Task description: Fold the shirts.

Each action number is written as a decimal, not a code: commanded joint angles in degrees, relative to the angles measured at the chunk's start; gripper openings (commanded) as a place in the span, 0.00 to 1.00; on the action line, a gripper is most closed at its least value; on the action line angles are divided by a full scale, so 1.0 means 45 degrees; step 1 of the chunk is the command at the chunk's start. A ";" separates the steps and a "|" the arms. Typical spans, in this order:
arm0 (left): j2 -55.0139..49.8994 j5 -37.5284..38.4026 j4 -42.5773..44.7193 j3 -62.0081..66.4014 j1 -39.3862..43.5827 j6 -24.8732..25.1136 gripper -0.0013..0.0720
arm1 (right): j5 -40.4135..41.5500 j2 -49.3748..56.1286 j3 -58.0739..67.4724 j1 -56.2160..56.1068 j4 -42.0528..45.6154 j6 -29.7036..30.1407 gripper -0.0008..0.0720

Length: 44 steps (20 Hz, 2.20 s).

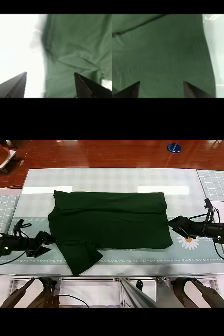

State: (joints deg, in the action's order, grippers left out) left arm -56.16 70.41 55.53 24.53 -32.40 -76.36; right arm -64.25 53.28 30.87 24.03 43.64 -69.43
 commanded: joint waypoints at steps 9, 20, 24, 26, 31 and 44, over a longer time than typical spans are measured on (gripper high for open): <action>-0.1219 -0.1078 -0.2336 -0.1428 0.1554 0.2647 0.97 | 0.0131 -0.0316 -0.0408 -0.0141 -0.0126 -0.0418 0.86; -0.1681 -0.1404 -0.2584 -0.1282 0.2521 0.2769 0.05 | -0.2531 -0.0301 -0.0194 0.2336 0.5872 -0.3104 0.86; -0.1583 -0.1248 -0.2735 -0.1044 0.2521 0.2773 0.05 | -0.2336 -0.0296 -0.1375 0.1010 0.5697 -0.3104 0.86; -0.1574 -0.1175 -0.2735 -0.0913 0.2526 0.2769 0.05 | -0.1758 -0.0180 -0.1375 0.0636 0.5508 -0.3206 0.86; -0.1574 -0.1273 -0.2953 -0.0860 0.2526 0.2769 0.05 | 0.0063 0.1049 -0.1341 0.0209 0.3031 -0.2351 0.85; -0.1384 -0.0466 -0.3371 0.0777 0.2521 0.3055 0.05 | -0.1151 0.3395 0.2263 -0.1962 0.2720 -0.1127 0.06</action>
State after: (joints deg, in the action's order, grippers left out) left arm -63.02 66.04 42.24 24.10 -21.08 -62.87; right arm -65.10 68.45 35.90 16.05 54.46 -75.90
